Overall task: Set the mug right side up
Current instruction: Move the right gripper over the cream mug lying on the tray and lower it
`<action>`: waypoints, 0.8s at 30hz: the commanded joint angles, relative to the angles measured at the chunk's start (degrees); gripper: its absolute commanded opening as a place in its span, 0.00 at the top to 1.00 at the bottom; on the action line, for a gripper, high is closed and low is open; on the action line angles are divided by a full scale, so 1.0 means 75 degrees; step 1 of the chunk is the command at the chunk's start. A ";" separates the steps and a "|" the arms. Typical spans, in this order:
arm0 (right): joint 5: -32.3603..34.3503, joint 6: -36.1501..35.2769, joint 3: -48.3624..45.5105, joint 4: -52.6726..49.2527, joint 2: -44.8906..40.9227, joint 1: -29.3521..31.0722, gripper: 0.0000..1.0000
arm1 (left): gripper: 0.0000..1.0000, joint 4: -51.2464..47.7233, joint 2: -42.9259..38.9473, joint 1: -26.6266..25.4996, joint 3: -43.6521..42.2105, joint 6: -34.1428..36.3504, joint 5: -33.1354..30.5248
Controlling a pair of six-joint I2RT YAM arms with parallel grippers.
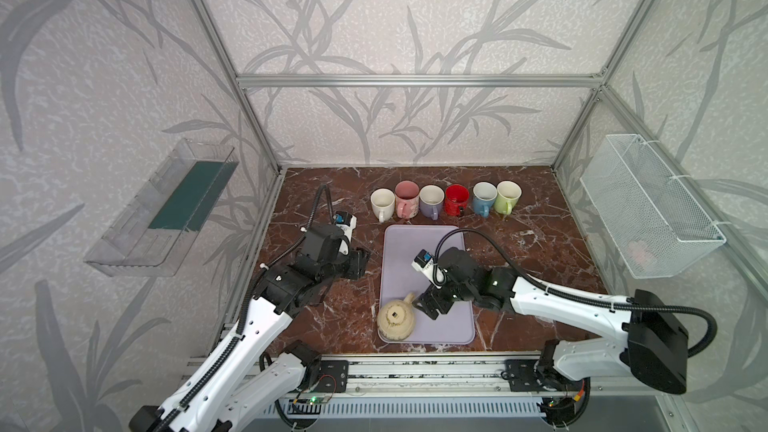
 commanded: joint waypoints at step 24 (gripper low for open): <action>0.0509 -0.0550 0.1799 -0.1905 0.2106 -0.0006 0.14 | 0.45 -0.0083 0.0005 -0.0646 -0.0722 -0.0210 0.0009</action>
